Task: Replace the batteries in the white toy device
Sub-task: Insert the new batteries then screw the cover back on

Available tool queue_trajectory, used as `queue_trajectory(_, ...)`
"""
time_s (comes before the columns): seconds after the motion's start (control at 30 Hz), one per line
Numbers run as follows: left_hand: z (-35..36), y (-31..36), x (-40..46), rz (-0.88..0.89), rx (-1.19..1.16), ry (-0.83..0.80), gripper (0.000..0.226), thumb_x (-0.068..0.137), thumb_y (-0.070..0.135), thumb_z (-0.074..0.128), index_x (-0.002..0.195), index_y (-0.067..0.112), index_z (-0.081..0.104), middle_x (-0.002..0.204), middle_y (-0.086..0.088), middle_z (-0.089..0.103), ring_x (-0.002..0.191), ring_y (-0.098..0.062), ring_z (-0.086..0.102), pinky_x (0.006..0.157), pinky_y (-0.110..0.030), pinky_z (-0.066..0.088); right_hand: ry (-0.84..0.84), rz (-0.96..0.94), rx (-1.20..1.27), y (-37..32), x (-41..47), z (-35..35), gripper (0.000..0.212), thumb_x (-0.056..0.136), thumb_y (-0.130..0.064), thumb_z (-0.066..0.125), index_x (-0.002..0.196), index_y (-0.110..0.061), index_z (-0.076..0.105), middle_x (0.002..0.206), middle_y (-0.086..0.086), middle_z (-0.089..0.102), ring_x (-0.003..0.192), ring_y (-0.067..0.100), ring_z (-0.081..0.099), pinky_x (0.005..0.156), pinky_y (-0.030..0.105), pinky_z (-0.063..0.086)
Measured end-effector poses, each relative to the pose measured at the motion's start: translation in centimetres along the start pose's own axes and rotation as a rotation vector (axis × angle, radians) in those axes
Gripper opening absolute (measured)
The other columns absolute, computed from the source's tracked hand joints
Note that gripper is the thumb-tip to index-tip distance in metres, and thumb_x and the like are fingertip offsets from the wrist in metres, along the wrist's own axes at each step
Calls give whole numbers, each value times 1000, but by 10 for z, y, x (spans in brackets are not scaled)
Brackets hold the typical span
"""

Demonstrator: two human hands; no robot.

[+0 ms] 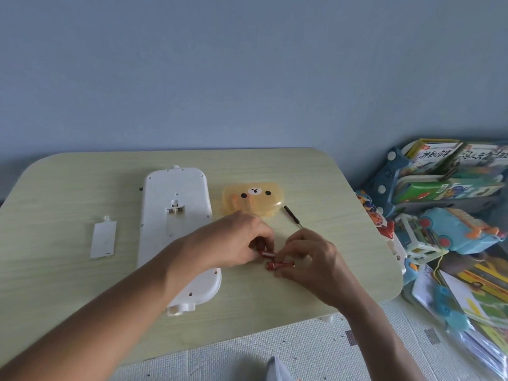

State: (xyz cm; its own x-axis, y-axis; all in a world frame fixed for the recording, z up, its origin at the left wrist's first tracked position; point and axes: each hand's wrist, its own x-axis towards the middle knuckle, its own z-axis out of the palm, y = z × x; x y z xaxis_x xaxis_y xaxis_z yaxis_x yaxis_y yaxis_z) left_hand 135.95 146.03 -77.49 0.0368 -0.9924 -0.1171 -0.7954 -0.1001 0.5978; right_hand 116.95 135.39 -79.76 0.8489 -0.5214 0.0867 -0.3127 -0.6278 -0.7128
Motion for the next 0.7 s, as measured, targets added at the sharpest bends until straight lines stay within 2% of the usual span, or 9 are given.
queue_trajectory(0.07, 2, 0, 0, -1, 18, 42, 20, 83, 12, 70, 99, 24, 74, 86, 17, 55, 84, -4, 58, 76, -15, 46, 7, -2, -17, 2, 0, -1, 22, 64, -24, 93, 82, -28, 80, 91, -12, 63, 82, 7, 60, 71, 11, 43)
queue_trajectory(0.2, 5, -3, -2, 14, 56, 116, 16, 87, 16, 65, 101, 19, 71, 93, 11, 56, 90, -3, 48, 79, -13, 38, 19, -33, -47, 2, 4, 3, 19, 68, -24, 92, 83, -24, 81, 85, -10, 65, 81, 7, 63, 70, 8, 42)
queue_trajectory(0.3, -4, -6, -10, -7, 9, 168, 15, 89, 19, 65, 102, 22, 72, 101, 11, 66, 93, -3, 57, 85, -18, 46, 43, -66, -26, -1, 8, 5, 17, 72, -29, 87, 84, -23, 78, 78, -12, 67, 77, 8, 63, 68, 10, 44)
queue_trajectory(0.43, -25, -14, -27, -66, -230, 278, 9, 85, 29, 73, 94, 30, 75, 89, 11, 73, 83, -4, 67, 79, -25, 53, 70, 54, 163, -17, 22, 8, 12, 77, -16, 85, 82, -24, 77, 78, -8, 74, 71, 14, 66, 67, 29, 54)
queue_trajectory(0.5, -35, -22, -38, -92, -397, 343, 6, 85, 27, 75, 91, 28, 75, 82, 6, 73, 76, -5, 67, 73, -27, 53, 79, 84, 275, -32, 32, 12, 12, 79, -12, 83, 81, -22, 77, 79, -8, 76, 72, 17, 67, 70, 29, 55)
queue_trajectory(0.57, -46, -31, -53, -134, -557, 417, 5, 87, 23, 76, 91, 23, 77, 84, 1, 75, 76, -6, 64, 68, -25, 49, 82, 92, 400, -49, 45, 19, 11, 81, -9, 81, 85, -18, 77, 78, -5, 77, 72, 16, 70, 70, 24, 56)
queue_trajectory(0.7, -64, -56, -83, -203, -785, 601, 12, 88, 14, 72, 98, 8, 76, 91, -6, 79, 83, -9, 69, 81, -24, 55, 44, 63, 574, -80, 74, 38, 17, 86, -1, 75, 99, -12, 72, 78, 8, 75, 68, 15, 69, 68, 28, 58)
